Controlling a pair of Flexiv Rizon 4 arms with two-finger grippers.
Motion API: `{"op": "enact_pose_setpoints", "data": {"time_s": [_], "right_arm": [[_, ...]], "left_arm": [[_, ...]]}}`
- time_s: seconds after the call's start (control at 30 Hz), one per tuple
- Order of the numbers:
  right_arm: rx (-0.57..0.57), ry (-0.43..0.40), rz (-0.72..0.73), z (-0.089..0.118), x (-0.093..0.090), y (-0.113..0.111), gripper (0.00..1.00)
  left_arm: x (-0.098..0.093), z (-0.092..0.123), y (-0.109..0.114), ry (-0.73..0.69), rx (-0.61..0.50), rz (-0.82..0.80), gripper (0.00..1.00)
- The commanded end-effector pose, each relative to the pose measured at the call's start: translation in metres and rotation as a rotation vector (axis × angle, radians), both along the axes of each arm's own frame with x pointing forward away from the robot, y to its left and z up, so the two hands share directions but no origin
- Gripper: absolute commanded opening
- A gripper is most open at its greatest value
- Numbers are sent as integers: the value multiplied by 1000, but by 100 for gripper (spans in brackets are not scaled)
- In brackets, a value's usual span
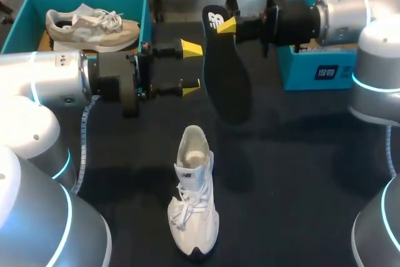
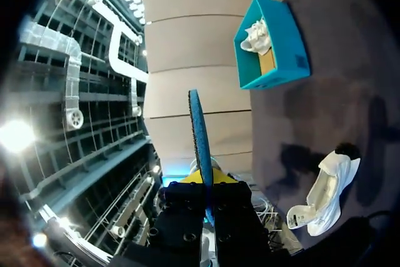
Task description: Take the shoe out of the shoebox, open the shoe tongue, remove and reinsert the insole, then place the shoe into the shoebox
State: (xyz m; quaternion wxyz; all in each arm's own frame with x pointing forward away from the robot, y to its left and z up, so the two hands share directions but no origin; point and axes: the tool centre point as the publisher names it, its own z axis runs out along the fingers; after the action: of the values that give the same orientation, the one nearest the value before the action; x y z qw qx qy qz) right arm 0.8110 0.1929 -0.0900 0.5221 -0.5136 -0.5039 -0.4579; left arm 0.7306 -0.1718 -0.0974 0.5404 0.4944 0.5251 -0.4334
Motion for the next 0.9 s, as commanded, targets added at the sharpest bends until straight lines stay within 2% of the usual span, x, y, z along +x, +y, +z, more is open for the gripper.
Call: {"op": "enact_pose_setpoints", "data": {"time_s": [0.03, 0.3, 0.47, 0.9], "right_arm": [[3, -1, -7, -1, -2, 5, 0], [3, -1, -7, -1, -2, 5, 0], [3, -1, -7, -1, -2, 5, 0], [3, -1, -7, -1, -2, 5, 0]], "left_arm": [[1, -2, -1, -21, -1, 10, 100], [18, -13, 7, -55, 17, 19, 100], [31, -24, -1, -31, 7, 34, 100], [28, -23, -29, -39, -55, 32, 100]]}}
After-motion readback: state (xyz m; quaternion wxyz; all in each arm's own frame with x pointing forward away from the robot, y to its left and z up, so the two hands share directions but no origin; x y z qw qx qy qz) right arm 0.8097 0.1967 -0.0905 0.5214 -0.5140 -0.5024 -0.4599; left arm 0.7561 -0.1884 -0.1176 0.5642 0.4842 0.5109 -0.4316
